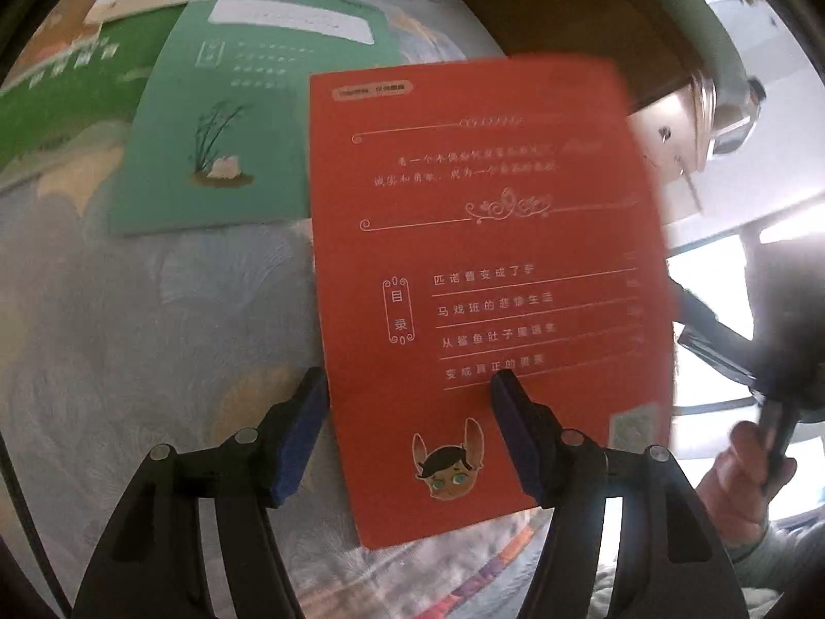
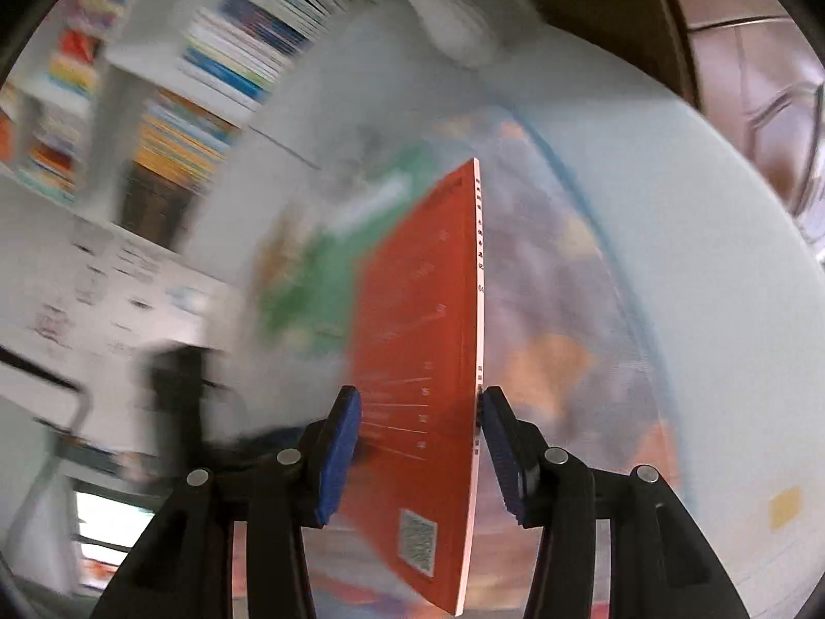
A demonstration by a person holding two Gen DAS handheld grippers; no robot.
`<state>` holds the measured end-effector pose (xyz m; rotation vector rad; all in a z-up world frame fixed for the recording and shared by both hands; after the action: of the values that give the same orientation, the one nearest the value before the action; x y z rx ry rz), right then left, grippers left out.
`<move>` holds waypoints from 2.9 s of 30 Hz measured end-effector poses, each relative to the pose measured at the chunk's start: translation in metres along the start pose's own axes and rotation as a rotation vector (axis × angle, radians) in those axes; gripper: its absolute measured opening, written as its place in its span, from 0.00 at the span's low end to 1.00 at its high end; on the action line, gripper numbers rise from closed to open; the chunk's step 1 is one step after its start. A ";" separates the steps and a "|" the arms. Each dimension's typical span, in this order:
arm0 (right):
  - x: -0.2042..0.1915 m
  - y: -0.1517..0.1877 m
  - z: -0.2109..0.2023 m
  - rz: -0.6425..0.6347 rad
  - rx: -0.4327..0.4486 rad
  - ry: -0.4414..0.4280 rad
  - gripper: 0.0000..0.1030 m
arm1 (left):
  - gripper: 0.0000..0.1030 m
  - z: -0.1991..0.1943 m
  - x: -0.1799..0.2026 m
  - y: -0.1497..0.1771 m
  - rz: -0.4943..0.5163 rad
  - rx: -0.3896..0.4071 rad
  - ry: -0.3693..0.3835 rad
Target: Organize books
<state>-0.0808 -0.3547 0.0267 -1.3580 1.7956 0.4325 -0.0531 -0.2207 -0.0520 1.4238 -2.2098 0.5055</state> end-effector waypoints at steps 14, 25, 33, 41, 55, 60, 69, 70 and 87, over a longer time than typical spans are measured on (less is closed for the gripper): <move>-0.162 0.032 0.126 -0.329 -0.270 -0.125 0.46 | 0.60 -0.166 -0.147 0.083 -0.370 0.259 -0.377; -0.076 0.068 0.205 -0.307 -0.405 0.319 0.41 | 0.60 -0.128 -0.157 0.081 -0.359 0.202 -0.325; -0.071 0.088 0.210 -0.335 -0.396 0.330 0.30 | 0.56 -0.105 -0.141 0.066 -0.299 0.186 -0.275; -0.052 0.078 0.184 -0.398 -0.362 0.432 0.30 | 0.56 -0.095 -0.122 0.088 -0.292 0.157 -0.048; -0.036 0.072 0.172 -0.346 -0.391 0.306 0.32 | 0.47 -0.137 -0.114 0.084 -0.401 0.374 0.367; -0.031 0.069 0.169 -0.281 -0.389 0.243 0.32 | 0.35 -0.084 -0.119 0.078 -0.444 0.269 0.270; -0.023 0.065 0.159 -0.143 -0.432 0.147 0.36 | 0.13 -0.095 -0.087 0.045 -0.423 0.300 0.428; -0.020 0.063 0.155 -0.091 -0.438 0.096 0.39 | 0.13 -0.100 -0.084 0.043 -0.416 0.305 0.454; -0.019 0.033 0.159 0.075 -0.327 -0.120 0.29 | 0.13 -0.084 -0.091 0.043 -0.391 0.168 0.284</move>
<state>-0.0451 -0.2209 -0.0610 -1.4512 1.7323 0.8614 -0.0444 -0.0908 -0.0357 1.7000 -1.6486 0.7137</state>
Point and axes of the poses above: each gripper's, at about its wrist camera, not at the fingertips, and z roughly the way its jaws point, x to its right, y to its underside, the point moved 9 cm from there along z, roughly the way its jaws point, and after that the axes turned 10 degrees about -x, right-handed, at the moved point
